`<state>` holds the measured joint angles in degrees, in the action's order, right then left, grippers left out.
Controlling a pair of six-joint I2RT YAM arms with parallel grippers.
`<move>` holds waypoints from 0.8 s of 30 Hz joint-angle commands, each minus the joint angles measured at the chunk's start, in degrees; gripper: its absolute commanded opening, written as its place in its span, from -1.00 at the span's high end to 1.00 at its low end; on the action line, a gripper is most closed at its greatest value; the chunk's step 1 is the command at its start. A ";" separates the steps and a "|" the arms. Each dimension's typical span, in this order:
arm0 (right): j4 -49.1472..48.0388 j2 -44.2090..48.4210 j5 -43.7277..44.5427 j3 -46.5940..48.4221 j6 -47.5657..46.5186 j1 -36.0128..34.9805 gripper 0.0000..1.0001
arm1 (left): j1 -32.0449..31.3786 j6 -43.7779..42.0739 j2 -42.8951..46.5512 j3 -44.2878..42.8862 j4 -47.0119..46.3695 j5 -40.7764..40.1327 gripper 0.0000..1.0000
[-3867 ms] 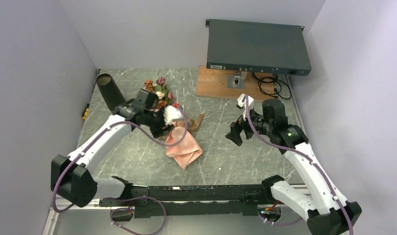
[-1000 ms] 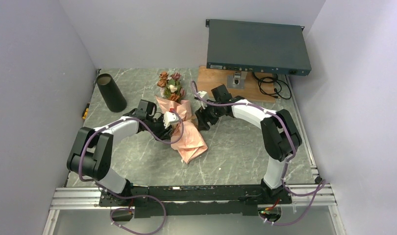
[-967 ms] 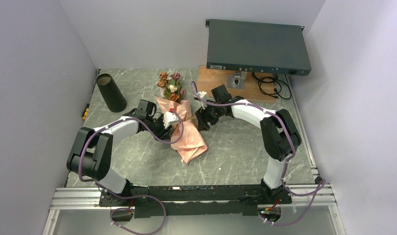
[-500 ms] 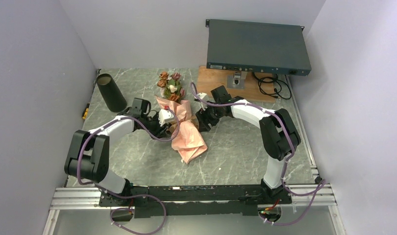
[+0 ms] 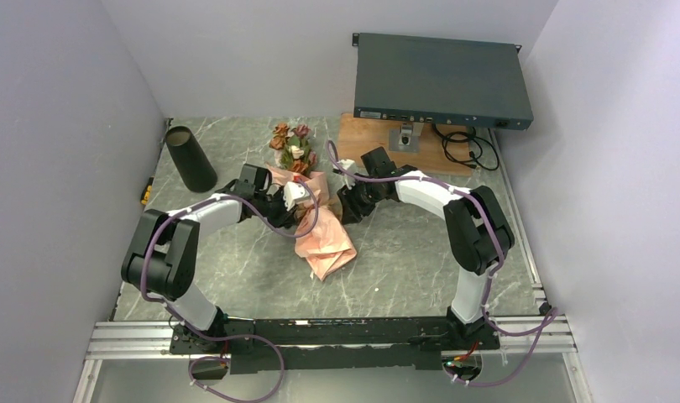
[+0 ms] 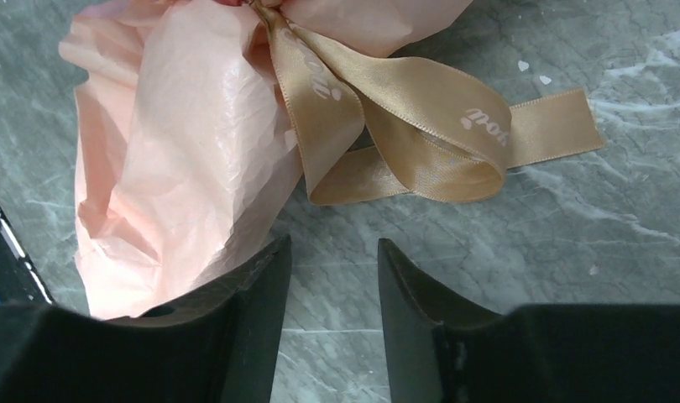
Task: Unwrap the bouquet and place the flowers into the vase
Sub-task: Untie the ribbon from the wrapping paper.
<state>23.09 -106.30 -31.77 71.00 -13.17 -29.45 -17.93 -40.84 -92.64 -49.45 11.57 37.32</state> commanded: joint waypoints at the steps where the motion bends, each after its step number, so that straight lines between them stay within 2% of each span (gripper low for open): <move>1: -0.27 -0.65 -0.85 0.69 -0.31 0.10 0.23 | 0.11 0.41 2.58 -3.77 0.91 1.86 0.75; 3: 0.39 -0.82 -0.84 0.92 -0.37 0.12 0.48 | 0.46 0.40 4.19 -4.84 3.34 2.61 0.98; 5: 0.97 -0.99 -0.61 1.10 -0.09 0.10 0.76 | 1.29 -0.59 5.09 -6.77 7.70 3.68 1.00; 6: 1.25 -1.08 -0.58 1.15 0.09 0.14 0.96 | 1.82 -1.85 5.18 -7.99 10.28 4.31 1.00; 7: 1.41 -1.05 -0.59 1.09 0.34 0.10 1.00 | 2.48 -2.78 5.19 -9.23 12.76 4.68 1.00; 9: 0.96 -0.68 -0.59 0.58 0.95 0.05 1.00 | 4.25 -5.34 4.83 -12.23 17.63 5.92 0.99; 15: 0.19 0.37 -0.91 -0.32 1.90 0.01 1.00 | 8.41 -14.64 4.05 -17.83 28.34 7.22 0.68; 19: 0.11 0.95 -1.02 -0.29 1.66 0.01 1.00 | 9.41 -17.69 5.20 -17.92 29.43 7.43 0.59; 24: 0.40 1.80 -1.16 0.10 1.39 0.01 0.98 | 10.37 -17.14 7.16 -15.80 28.28 6.91 0.55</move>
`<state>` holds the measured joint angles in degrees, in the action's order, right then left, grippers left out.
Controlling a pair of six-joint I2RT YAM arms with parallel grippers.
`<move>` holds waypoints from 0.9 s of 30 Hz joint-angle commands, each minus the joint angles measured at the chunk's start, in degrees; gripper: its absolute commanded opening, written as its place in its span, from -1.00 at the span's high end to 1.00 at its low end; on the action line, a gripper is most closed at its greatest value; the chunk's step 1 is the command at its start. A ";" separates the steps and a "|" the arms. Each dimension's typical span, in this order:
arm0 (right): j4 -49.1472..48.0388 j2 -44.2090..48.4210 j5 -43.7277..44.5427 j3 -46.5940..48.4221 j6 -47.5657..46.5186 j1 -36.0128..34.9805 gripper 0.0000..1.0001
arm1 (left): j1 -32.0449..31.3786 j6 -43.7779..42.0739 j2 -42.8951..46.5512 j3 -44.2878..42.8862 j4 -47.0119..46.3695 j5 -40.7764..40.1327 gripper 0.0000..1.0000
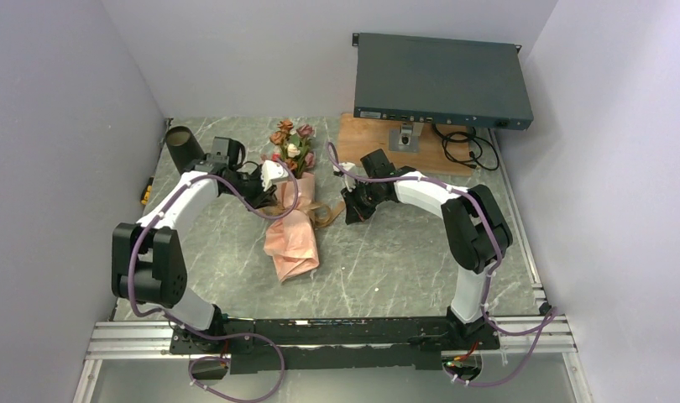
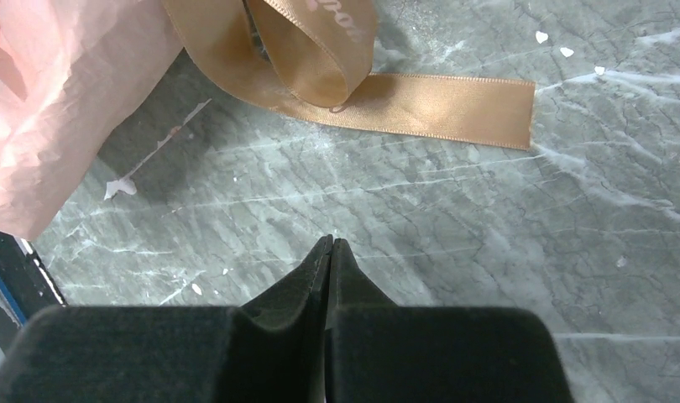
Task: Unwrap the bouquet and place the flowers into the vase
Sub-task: Untie the ribbon from the wrapping paper.
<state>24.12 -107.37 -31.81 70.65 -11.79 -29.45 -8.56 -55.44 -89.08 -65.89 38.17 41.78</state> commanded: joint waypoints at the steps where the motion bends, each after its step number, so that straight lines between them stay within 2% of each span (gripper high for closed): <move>1: -0.65 3.11 -1.33 0.45 -0.06 0.05 0.90 | 2.03 -1.78 3.70 0.85 1.50 2.92 0.51; 4: -0.82 4.21 -1.79 0.44 -0.58 0.07 0.71 | 6.35 -1.79 3.64 0.89 2.03 3.85 0.24; 8: -1.03 5.51 -2.06 0.79 -3.03 0.06 0.49 | 11.15 -8.00 4.37 0.57 6.23 4.98 0.08; 12: -3.03 6.54 -1.47 0.97 -6.40 0.14 0.31 | 11.53 -16.02 6.07 3.02 10.07 6.33 0.07; 19: -4.03 0.91 -3.23 6.50 -15.24 0.17 -0.03 | 11.46 -15.44 5.65 5.31 7.71 6.67 0.08; 27: -3.95 -4.16 -6.94 7.81 -28.87 -0.51 -0.26 | 11.52 -12.16 5.01 4.61 5.36 6.54 0.08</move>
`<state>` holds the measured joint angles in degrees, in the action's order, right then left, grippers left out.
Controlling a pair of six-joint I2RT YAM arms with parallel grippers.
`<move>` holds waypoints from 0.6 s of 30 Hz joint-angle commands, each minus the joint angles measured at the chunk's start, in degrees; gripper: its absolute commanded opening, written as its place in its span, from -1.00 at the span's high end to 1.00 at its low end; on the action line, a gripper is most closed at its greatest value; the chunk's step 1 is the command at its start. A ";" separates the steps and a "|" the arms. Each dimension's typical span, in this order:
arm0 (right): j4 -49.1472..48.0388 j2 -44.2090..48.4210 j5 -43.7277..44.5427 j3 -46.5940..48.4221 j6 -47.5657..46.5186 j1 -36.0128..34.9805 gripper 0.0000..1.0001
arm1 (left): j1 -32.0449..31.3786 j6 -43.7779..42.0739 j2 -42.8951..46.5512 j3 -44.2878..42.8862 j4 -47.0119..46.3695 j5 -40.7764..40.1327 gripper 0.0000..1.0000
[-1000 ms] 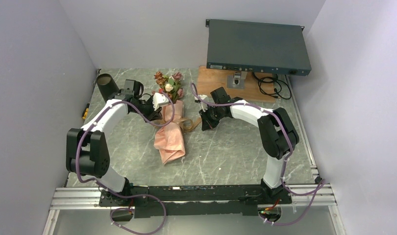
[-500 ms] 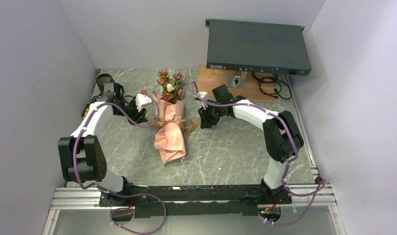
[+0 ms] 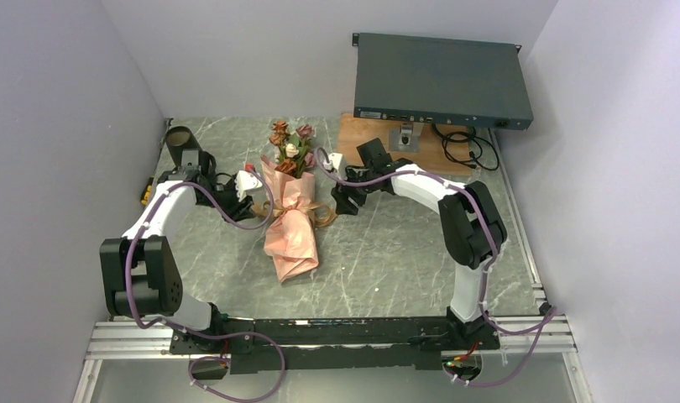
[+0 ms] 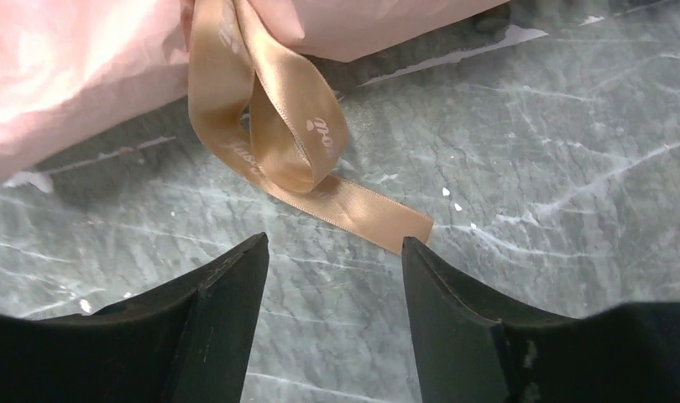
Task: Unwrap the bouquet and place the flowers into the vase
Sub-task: Untie the ribbon from the wrapping paper.
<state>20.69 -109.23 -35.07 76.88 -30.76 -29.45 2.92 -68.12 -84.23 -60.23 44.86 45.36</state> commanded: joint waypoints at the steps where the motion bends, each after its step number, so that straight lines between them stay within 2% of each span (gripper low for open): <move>1: 0.54 -3.11 -4.02 2.01 -11.72 -0.67 -0.27 | 0.00 0.67 0.24 -1.05 -1.47 3.03 0.08; 7: 2.79 -7.69 -2.93 3.37 -16.74 -1.86 -0.30 | 0.05 0.28 1.17 -0.05 -2.49 3.33 0.07; 13: 2.92 -10.20 -1.52 4.60 -17.32 -2.27 -0.29 | 0.02 1.57 0.81 -0.60 -2.83 3.40 0.07; 16: 5.80 -10.02 -2.03 4.48 -19.31 -2.29 -0.17 | 0.02 1.56 0.66 -0.59 -3.12 3.39 0.07; 18: 8.64 -9.40 -2.96 3.77 -21.22 -2.31 0.04 | 0.00 1.69 0.36 -0.65 -3.59 3.33 0.07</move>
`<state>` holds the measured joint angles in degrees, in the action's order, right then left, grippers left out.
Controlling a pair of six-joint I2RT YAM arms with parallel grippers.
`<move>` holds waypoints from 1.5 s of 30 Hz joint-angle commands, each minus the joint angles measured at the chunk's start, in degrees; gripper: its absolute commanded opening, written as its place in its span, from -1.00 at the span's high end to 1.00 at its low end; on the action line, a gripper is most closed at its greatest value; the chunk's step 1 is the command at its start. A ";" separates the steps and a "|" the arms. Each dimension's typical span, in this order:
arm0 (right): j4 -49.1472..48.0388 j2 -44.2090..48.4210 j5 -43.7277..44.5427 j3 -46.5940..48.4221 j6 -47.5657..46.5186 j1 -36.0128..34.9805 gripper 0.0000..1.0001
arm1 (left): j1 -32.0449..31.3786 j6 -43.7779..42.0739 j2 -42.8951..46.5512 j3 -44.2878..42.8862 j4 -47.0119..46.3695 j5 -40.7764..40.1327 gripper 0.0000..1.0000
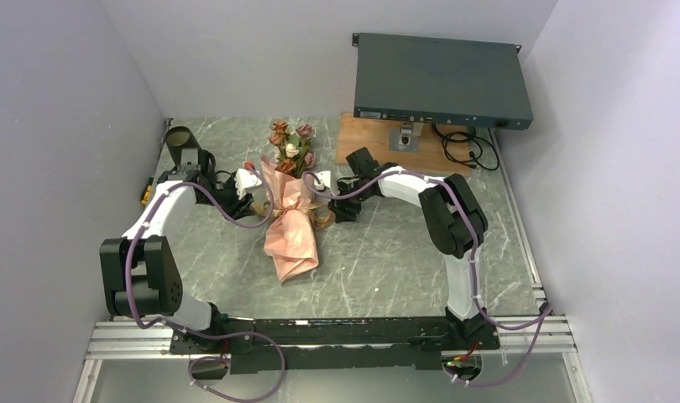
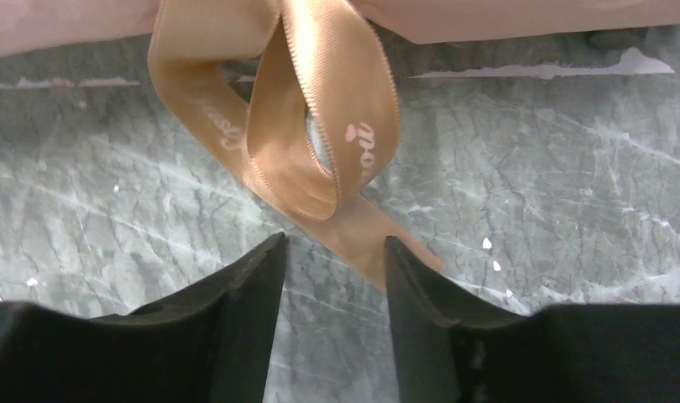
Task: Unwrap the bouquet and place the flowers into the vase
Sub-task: Untie the ribbon from the wrapping paper.
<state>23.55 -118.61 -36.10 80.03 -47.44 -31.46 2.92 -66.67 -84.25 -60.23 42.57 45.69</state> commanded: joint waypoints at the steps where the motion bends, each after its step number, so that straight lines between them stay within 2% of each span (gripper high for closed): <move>1: 7.36 0.70 -3.03 0.04 -5.09 -0.20 0.13 | 0.03 0.31 0.26 -0.82 -1.48 2.97 0.07; 3: 10.63 2.29 -4.40 -0.46 -5.95 -0.71 0.29 | 0.04 0.44 -0.10 -1.25 -1.59 2.98 0.07; 6: 18.30 3.48 -4.67 -0.07 -8.72 -1.44 0.38 | 0.01 0.38 -0.21 -1.34 -1.95 2.91 0.07; 9: 26.21 4.75 -5.33 -0.25 -12.02 -1.43 0.41 | 0.07 -0.29 -0.22 -1.21 -1.83 2.82 0.07; 11: 27.67 6.86 -5.73 -2.31 -12.66 -1.34 0.38 | -0.01 -0.11 -0.22 -1.16 -1.86 2.79 0.07; 13: 25.39 9.75 -6.77 -4.22 -10.40 -1.35 0.31 | 0.02 0.57 -0.04 -1.05 -2.31 2.75 0.07; 16: 16.93 12.56 -8.93 -5.10 -2.91 -1.50 0.09 | 0.04 1.71 0.05 -0.81 -3.02 2.75 0.07; 20: 8.55 12.26 -10.21 -3.76 5.83 -2.41 -0.03 | 0.05 3.08 0.21 -0.94 -3.47 2.51 0.07; 30: -1.75 5.87 -5.93 -1.89 12.40 -6.81 -0.04 | 0.39 9.19 0.64 -2.52 -6.63 1.46 0.07; 35: -3.31 2.78 -3.11 -0.55 12.37 -8.29 -0.04 | 0.69 9.78 1.39 -2.20 -6.92 1.18 0.07; 45: -9.69 0.64 1.42 -1.77 14.24 -9.76 -0.22 | 0.90 11.02 3.48 0.17 -8.70 0.67 0.06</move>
<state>18.52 -117.05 -36.10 77.12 -34.61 -40.49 3.57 -56.93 -83.57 -60.53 35.99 45.19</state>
